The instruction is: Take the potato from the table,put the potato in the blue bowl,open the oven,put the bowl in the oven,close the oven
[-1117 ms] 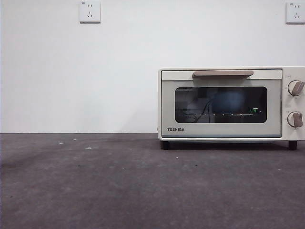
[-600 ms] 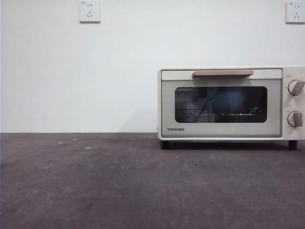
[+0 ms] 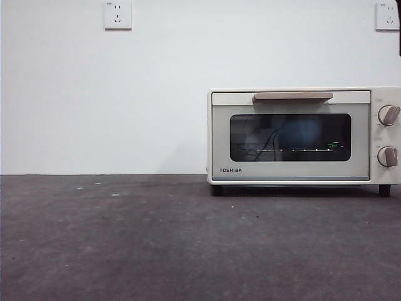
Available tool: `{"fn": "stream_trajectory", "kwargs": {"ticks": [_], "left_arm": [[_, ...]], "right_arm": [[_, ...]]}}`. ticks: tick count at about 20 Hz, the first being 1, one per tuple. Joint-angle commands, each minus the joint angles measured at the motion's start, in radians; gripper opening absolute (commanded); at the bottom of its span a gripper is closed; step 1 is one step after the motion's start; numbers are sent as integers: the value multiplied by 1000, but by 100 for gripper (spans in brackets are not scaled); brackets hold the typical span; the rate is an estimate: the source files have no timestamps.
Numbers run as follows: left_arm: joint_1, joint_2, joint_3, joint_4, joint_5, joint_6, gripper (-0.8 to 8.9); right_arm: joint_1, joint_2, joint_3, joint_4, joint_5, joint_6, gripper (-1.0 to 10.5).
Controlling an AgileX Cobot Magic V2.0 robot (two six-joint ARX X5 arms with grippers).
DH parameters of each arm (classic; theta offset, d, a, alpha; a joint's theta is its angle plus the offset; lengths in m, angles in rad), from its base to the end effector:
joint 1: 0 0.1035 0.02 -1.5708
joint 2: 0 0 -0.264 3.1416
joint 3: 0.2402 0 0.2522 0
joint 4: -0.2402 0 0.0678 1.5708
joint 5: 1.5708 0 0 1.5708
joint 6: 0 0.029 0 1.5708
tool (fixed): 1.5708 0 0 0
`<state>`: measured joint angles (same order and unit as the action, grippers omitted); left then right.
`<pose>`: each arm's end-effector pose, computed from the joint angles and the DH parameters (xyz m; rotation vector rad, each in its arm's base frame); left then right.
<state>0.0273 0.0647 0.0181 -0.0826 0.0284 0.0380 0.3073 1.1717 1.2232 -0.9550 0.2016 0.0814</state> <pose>0.1000 0.0019 0.1566 0.0344 0.1291 -0.0036 0.2100 0.0606 0.3437 -0.1514 0.8769 0.0626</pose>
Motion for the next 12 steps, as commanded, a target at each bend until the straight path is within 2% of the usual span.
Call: {"fn": "stream_trajectory", "kwargs": {"ticks": [1, 3, 10, 12], "left_arm": [[3, -33, -11, -45, -108, -100, -4], [3, -60, -11, -85, -138, -121, -4], [4, -61, -11, -85, -132, -99, -4], [9, -61, -11, -85, -101, -93, -4]], "right_arm": [[0, 2, -5, 50, 0, -4, 0], [0, 2, -5, 96, 0, -4, 0], [0, 2, -5, 179, 0, -4, 0], [0, 2, -5, 178, 0, -4, 0]]}}
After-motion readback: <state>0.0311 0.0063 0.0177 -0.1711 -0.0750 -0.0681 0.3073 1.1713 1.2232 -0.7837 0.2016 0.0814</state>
